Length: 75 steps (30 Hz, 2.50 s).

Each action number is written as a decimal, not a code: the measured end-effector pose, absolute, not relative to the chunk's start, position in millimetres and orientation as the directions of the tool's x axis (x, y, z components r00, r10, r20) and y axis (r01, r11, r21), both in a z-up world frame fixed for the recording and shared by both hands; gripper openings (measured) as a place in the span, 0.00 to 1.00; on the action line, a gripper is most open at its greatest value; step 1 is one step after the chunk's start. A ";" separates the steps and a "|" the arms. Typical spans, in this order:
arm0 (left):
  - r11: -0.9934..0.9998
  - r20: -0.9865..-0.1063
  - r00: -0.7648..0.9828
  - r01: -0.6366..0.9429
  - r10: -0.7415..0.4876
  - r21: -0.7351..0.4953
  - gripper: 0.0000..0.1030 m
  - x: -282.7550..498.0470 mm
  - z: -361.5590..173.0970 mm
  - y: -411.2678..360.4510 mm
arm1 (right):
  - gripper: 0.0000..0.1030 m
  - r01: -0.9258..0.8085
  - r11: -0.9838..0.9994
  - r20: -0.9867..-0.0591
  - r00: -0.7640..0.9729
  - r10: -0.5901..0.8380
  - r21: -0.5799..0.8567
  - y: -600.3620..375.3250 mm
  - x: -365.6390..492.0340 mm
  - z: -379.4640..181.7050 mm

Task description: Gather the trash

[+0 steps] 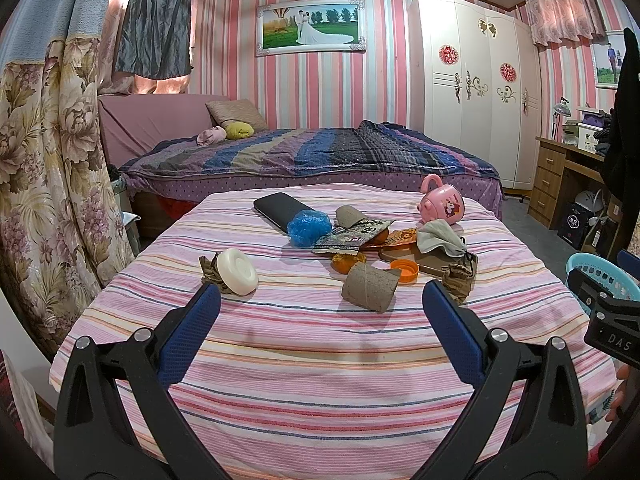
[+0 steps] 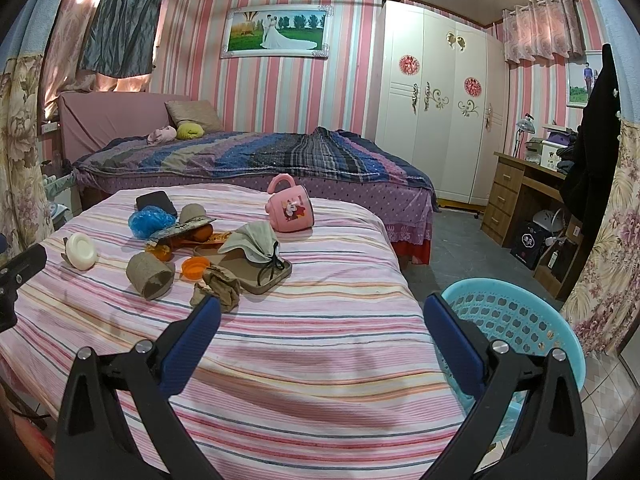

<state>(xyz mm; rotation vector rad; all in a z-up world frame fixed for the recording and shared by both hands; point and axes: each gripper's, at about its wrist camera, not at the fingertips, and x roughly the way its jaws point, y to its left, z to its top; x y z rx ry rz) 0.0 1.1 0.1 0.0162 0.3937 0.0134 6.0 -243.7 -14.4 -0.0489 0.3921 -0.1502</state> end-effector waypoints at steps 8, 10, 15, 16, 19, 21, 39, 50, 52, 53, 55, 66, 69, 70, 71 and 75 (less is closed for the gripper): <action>1.000 -0.388 0.921 -0.009 0.014 0.015 0.95 0.4 0.1 1.1 | 0.96 0.136 0.988 -0.379 0.912 -0.155 -0.077 -243.7 6.1 -14.9; 1.000 -0.393 0.920 -0.007 0.011 0.013 0.95 0.9 -0.4 1.2 | 0.96 0.137 0.988 -0.378 0.913 -0.156 -0.077 -243.5 6.1 -16.0; 1.000 -0.398 0.917 -0.011 0.016 0.014 0.95 1.3 -2.4 3.2 | 0.96 0.139 0.988 -0.383 0.911 -0.155 -0.069 -245.0 6.7 -17.2; 1.000 -0.400 0.916 -0.012 0.017 0.015 0.95 2.5 -3.6 4.3 | 0.96 0.141 0.988 -0.385 0.910 -0.155 -0.066 -246.4 7.1 -18.2; 1.000 -0.407 0.913 -0.015 0.019 0.011 0.95 4.4 -4.6 6.5 | 0.96 0.151 0.987 -0.384 0.909 -0.162 -0.057 -250.0 9.2 -21.3; 1.000 -0.410 0.912 -0.016 0.018 0.008 0.95 4.9 -5.0 7.7 | 0.96 0.156 0.986 -0.382 0.909 -0.166 -0.057 -250.1 9.2 -22.0; 1.000 -0.433 0.901 -0.015 0.017 0.008 0.95 13.9 3.2 16.8 | 0.96 0.157 0.986 -0.381 0.910 -0.164 -0.049 -252.6 11.3 -11.1; 0.996 -0.367 0.930 -0.003 0.034 0.084 0.95 38.3 44.4 16.2 | 0.96 0.164 0.983 -0.336 0.924 -0.184 -0.089 -254.4 42.5 37.6; 0.996 -0.356 0.934 -0.010 0.041 0.090 0.95 47.2 48.8 19.8 | 0.96 0.164 0.983 -0.336 0.924 -0.184 -0.089 -253.9 52.4 39.9; 0.996 -0.352 0.935 -0.016 0.048 0.093 0.95 51.9 49.2 22.6 | 0.96 0.162 0.983 -0.340 0.922 -0.184 -0.091 -253.8 57.7 40.3; 0.995 -0.354 0.934 -0.024 0.057 0.095 0.95 59.6 46.7 29.0 | 0.96 0.150 0.984 -0.356 0.918 -0.175 -0.096 -252.1 71.2 36.6; 0.989 -0.449 0.882 -0.099 0.140 0.113 0.95 91.0 -2.8 79.2 | 0.96 0.063 0.998 -0.497 0.865 -0.064 -0.019 -244.7 112.6 -24.1; 0.989 -0.490 0.860 -0.105 0.144 0.107 0.95 101.3 -14.8 90.3 | 0.96 0.061 0.998 -0.518 0.853 -0.068 -0.031 -237.2 118.2 -32.4; 0.989 -0.501 0.853 -0.107 0.145 0.104 0.95 104.6 -18.2 94.2 | 0.96 0.062 0.998 -0.522 0.850 -0.069 -0.032 -236.8 118.9 -33.6; 0.989 -0.505 0.851 -0.108 0.143 0.097 0.95 107.1 -20.7 98.0 | 0.96 0.065 0.997 -0.531 0.844 -0.076 -0.039 -235.5 120.6 -35.8; 0.989 -0.555 0.819 -0.135 0.145 0.059 0.95 125.4 -34.9 116.2 | 0.96 0.095 0.991 -0.558 0.819 -0.133 -0.096 -234.4 125.3 -42.4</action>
